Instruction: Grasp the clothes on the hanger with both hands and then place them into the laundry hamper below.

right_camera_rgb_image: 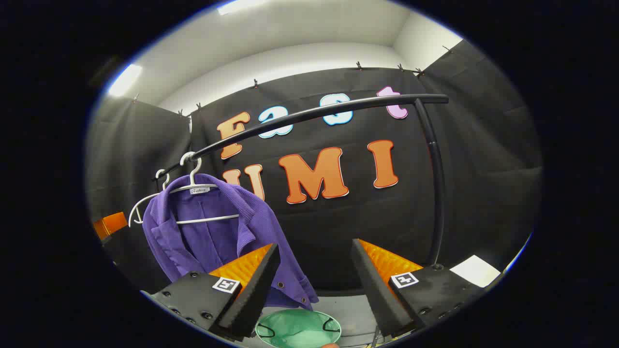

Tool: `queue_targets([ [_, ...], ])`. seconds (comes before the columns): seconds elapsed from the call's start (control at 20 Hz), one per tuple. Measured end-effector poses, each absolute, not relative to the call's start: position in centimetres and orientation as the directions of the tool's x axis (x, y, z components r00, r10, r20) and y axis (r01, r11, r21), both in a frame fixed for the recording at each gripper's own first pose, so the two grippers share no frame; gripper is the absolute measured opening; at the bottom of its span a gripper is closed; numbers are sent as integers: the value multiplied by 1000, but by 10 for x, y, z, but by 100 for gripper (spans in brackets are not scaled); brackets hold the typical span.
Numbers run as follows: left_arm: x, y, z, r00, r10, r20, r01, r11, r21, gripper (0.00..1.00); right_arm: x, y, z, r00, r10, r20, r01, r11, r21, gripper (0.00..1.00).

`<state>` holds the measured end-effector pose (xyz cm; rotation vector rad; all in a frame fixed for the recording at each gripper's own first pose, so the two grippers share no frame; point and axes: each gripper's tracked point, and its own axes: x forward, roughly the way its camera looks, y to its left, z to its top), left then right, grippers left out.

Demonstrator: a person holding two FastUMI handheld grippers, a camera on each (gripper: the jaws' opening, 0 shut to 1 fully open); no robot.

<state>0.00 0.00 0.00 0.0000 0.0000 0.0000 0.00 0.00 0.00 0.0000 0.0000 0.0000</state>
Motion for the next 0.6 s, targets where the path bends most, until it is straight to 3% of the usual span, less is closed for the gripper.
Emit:
queue_targets([
  [0.2, -14, 5, 2, 999, 48, 8, -48, 998, 31, 92, 2, -8, -5, 999, 30, -35, -31, 999, -25, 89],
  [0.6, -26, 26, 6, 997, 81, 18, -82, 995, 51, 92, 3, -8, 14, 1000, 5, 26, -2, 994, -105, 89],
])
